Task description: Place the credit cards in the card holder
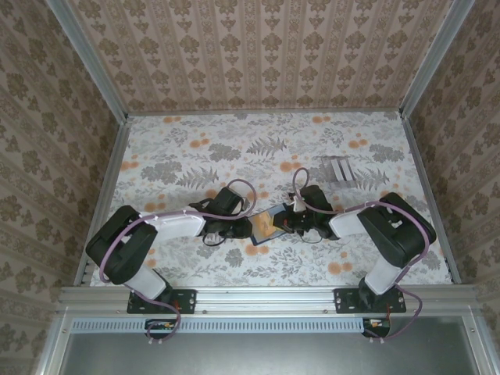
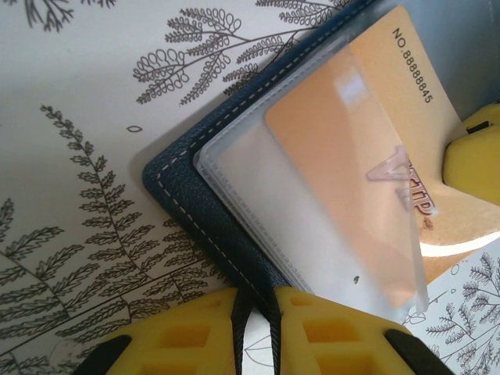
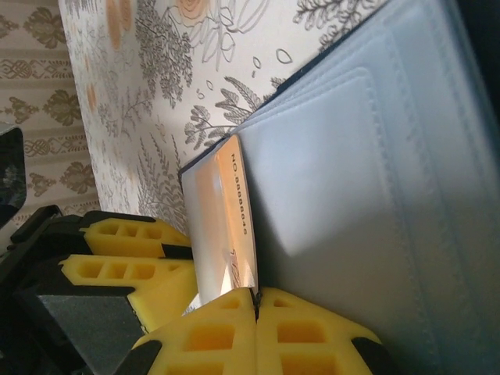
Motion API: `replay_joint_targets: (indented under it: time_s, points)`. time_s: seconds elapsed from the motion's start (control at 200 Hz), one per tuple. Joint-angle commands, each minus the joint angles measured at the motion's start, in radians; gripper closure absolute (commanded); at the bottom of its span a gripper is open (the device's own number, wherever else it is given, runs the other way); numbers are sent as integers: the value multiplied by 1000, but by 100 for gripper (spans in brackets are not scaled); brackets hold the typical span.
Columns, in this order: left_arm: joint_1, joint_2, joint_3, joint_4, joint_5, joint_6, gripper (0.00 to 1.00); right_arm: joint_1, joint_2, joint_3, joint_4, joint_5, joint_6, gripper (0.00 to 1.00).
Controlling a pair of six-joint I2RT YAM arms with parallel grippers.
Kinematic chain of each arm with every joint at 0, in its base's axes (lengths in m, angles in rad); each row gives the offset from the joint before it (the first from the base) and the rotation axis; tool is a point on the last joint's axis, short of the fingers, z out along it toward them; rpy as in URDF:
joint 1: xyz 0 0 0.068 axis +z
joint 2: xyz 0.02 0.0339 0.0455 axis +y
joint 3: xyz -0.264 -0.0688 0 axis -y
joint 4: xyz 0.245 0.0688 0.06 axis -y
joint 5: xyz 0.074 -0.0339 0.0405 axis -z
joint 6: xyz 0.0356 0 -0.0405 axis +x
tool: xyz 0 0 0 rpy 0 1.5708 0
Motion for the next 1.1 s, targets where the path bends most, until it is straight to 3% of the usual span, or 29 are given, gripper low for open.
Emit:
replay_joint_targets:
  time_s: [0.0, 0.35, 0.455, 0.58, 0.775, 0.945, 1.095]
  points:
    - [-11, 19, -1, 37, 13, -16, 80, 35, 50, -16, 6, 41, 23, 100]
    - [-11, 14, 23, -4, -28, 9, 81, 95, 52, 16, -75, -23, -65, 100]
    - [-11, 12, 33, -25, -37, 15, 81, 95, 28, 25, -136, -19, -97, 94]
    - [-9, 15, 34, -29, -48, 15, 81, 94, -68, 54, -323, 73, -191, 82]
    - [-10, 35, 37, -43, -60, 11, 81, 95, -190, 127, -586, 199, -330, 74]
    - [-10, 28, 35, -38, -53, 7, 81, 105, -217, 153, -659, 239, -353, 69]
    - [-4, 13, 15, -2, -6, -15, 80, 180, -183, 208, -695, 308, -301, 63]
